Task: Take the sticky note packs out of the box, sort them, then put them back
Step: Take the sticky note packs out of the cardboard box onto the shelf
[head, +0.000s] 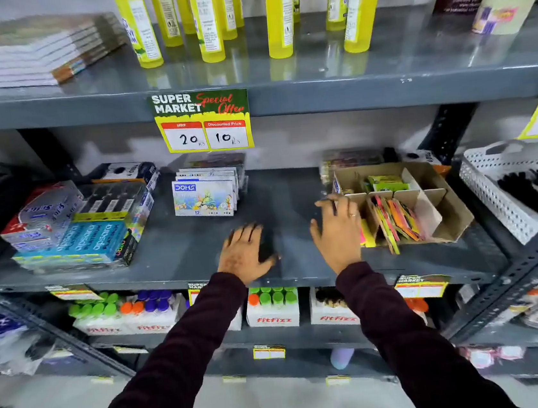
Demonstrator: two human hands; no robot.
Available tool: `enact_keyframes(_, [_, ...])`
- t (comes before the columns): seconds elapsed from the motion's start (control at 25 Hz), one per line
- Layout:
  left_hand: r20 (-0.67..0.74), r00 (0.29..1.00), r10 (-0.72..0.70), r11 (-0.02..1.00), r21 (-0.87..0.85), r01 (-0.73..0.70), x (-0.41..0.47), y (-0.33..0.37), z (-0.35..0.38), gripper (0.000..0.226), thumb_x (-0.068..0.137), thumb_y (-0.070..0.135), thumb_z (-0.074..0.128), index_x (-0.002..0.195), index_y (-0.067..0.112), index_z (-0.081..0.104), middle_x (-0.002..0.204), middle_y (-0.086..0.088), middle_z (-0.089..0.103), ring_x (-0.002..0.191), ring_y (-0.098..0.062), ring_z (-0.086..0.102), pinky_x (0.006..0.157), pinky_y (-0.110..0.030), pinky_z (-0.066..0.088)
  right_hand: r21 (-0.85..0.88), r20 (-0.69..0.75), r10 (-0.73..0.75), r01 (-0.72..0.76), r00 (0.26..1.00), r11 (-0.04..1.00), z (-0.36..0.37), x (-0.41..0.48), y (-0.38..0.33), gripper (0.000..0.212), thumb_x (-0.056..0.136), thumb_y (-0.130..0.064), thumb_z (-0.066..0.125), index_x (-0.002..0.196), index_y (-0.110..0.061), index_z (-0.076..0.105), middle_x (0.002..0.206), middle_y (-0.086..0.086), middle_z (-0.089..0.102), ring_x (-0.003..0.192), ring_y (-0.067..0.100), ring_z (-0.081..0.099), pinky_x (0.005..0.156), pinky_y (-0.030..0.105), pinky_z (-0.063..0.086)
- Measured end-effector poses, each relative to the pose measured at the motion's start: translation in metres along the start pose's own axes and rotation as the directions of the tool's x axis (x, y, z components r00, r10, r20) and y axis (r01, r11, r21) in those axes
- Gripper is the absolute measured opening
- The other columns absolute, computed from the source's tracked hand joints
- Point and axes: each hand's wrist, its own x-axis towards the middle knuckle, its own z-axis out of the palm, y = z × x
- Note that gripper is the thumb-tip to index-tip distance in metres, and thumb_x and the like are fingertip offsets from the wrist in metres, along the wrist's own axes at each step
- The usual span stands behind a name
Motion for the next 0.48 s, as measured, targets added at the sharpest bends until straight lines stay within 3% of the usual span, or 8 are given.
enact_keyframes(0.08, [0.209,0.977,0.04,0.999,0.007,-0.042,0.0,-0.012,0.015,0.119,0.057,0.09,0.016,0.142,0.007,0.018,0.153,-0.013,0.018,0.14,-0.028,0.014,0.114,-0.046,0.013,-0.088,0.02,0.184,-0.182,0.983,0.979,0.001,0.004,0.015,0.038,0.07,-0.021,0.075,0.101,-0.004,0.063,0.105,0.024,0.062,0.103,0.045,0.058,0.095,0.054,0.049])
enact_keyframes(0.16, [0.251,0.964,0.082,0.993,0.057,-0.1,-0.008,-0.023,0.033,0.131,0.047,0.095,0.002,0.144,0.008,0.01,0.155,-0.013,0.006,0.141,-0.029,0.005,0.114,-0.047,0.005,-0.122,0.0,0.329,-0.327,0.944,0.937,-0.001,0.004,0.042,0.044,0.073,-0.022,0.074,0.106,0.003,0.06,0.112,0.031,0.059,0.11,0.049,0.054,0.098,0.057,0.044])
enact_keyframes(0.28, [0.205,0.969,0.136,0.986,0.069,-0.153,-0.009,-0.033,0.045,0.124,0.055,0.094,0.016,0.143,0.007,0.013,0.152,-0.015,0.011,0.139,-0.036,0.013,0.111,-0.051,0.008,-0.098,0.136,0.51,-0.5,0.85,0.86,-0.004,0.01,0.081,0.059,0.087,-0.03,0.062,0.129,0.007,0.046,0.132,0.033,0.047,0.12,0.048,0.046,0.1,0.051,0.04])
enact_keyframes(0.36, [0.208,0.968,0.138,0.984,0.08,-0.158,-0.008,-0.036,0.048,0.118,0.056,0.086,0.034,0.142,0.008,0.015,0.152,-0.014,0.015,0.138,-0.035,0.017,0.111,-0.05,0.009,-0.096,0.211,0.507,-0.498,0.836,0.862,-0.001,0.012,0.1,0.054,0.092,-0.033,0.056,0.127,0.006,0.048,0.129,0.032,0.053,0.115,0.045,0.053,0.096,0.048,0.046])
enact_keyframes(0.48, [0.174,0.976,0.131,0.985,0.088,-0.148,-0.009,-0.037,0.053,0.116,0.054,0.081,0.038,0.142,0.009,0.017,0.152,-0.014,0.02,0.138,-0.032,0.019,0.113,-0.047,0.011,-0.025,0.271,0.436,-0.447,0.858,0.894,-0.003,0.014,0.113,0.047,0.093,-0.031,0.056,0.122,0.005,0.056,0.119,0.031,0.062,0.104,0.043,0.062,0.088,0.044,0.05])
